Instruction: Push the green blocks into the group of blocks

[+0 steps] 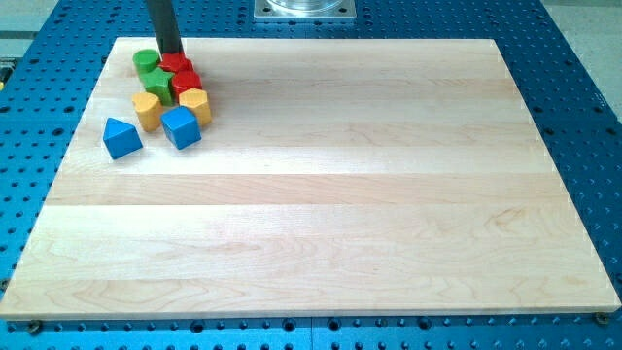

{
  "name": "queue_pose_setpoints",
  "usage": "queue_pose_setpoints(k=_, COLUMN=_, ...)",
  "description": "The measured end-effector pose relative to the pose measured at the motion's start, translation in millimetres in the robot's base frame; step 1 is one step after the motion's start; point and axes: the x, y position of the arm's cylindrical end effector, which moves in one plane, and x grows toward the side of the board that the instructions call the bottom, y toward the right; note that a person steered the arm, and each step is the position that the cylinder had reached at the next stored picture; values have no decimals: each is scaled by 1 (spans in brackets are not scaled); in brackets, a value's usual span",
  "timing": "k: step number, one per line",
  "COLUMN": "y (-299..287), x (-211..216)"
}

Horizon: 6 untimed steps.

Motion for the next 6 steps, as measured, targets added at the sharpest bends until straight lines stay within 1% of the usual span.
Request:
queue_pose_setpoints(k=1, y=-30, x=-1)
queue_pose_setpoints(k=2, y=-53, x=35)
queue_pose_setpoints(k=3, y=-25, x=67)
queue_pose_setpoints(k=4, y=1, x=114)
queue_pose_setpoints(k=5, y=27, x=97)
queue_pose_setpoints(k=6, y=25, x=98)
